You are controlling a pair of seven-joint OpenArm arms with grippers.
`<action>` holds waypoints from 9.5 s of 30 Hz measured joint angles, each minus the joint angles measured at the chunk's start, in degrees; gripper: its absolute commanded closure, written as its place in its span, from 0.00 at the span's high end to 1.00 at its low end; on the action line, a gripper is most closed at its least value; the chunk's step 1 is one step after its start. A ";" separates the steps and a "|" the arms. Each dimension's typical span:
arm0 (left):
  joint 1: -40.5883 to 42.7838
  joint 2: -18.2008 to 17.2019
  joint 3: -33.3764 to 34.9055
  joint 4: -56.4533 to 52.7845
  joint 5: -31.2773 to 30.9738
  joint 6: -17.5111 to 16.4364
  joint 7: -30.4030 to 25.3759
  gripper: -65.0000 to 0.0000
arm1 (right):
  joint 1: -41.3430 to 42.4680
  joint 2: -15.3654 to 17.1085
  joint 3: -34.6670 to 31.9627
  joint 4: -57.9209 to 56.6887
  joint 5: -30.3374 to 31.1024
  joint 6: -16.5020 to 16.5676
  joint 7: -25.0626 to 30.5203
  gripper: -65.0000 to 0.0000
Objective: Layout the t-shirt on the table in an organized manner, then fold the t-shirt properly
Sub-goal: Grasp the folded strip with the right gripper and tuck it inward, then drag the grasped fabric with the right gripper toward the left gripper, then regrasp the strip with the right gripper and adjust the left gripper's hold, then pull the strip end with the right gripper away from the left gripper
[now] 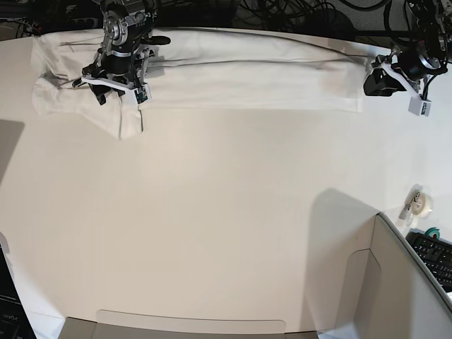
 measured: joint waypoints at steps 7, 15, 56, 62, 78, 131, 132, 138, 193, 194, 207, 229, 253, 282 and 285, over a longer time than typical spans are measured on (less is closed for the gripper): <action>0.07 0.07 0.00 0.00 -0.02 -0.02 -0.02 0.34 | 0.50 -0.07 1.38 -0.09 0.02 0.24 0.13 0.41; 0.07 -0.02 0.00 0.00 0.00 0.00 0.00 0.34 | 0.52 -0.33 1.38 -0.20 0.02 0.42 0.13 0.00; -1.66 0.00 0.00 0.00 0.22 0.00 0.00 0.34 | -10.80 -0.35 -8.24 6.84 -2.16 -0.09 0.52 0.00; -1.81 0.04 0.00 0.00 0.22 0.00 -0.04 0.34 | -12.85 -3.54 -13.16 6.84 -12.81 0.15 0.57 0.00; -1.84 0.00 0.00 0.00 0.33 0.00 -0.02 0.34 | -18.08 -3.85 -16.76 6.86 -23.21 0.22 0.39 0.00; -3.82 -0.17 1.29 -7.43 0.42 -0.07 0.09 0.41 | -14.91 -6.12 -20.00 6.88 -24.72 0.11 3.87 0.43; -4.15 -0.04 0.28 -8.83 0.46 0.13 0.37 0.43 | -14.23 -6.05 -20.65 6.80 -24.61 0.37 2.45 0.43; -4.90 0.13 -3.23 -14.12 -0.22 -0.07 2.82 0.47 | -11.65 -5.55 -23.06 6.78 -24.87 0.70 2.71 0.43; -11.85 -0.63 6.99 -25.70 -14.43 -1.27 9.70 0.33 | -8.46 -4.28 -24.57 6.75 -24.00 4.20 2.69 0.43; -11.85 -0.63 7.41 -25.73 -14.08 -1.20 9.94 0.26 | -8.17 -4.26 -24.59 6.69 -23.76 4.96 2.69 0.43; -10.43 0.11 7.98 -11.30 -10.73 -0.68 12.33 0.00 | -1.42 -10.14 -16.72 7.89 -22.43 13.09 4.39 0.43; -10.91 0.39 8.00 -3.04 -10.58 -0.46 12.46 0.00 | -5.09 -13.25 -13.38 7.23 -17.92 10.88 3.63 0.43; -11.23 0.31 7.98 -9.33 -10.54 -0.46 12.00 0.00 | -6.62 -7.89 -13.44 7.30 -25.57 2.47 10.45 0.43; -11.21 0.39 7.98 -9.33 -10.51 -0.46 12.00 0.00 | -11.65 -3.69 -10.05 7.32 -18.99 -7.15 20.48 0.43; -11.23 0.46 7.98 -9.33 -10.54 -0.46 12.00 0.00 | -11.17 -3.26 -9.27 7.32 -14.38 -7.37 20.79 0.43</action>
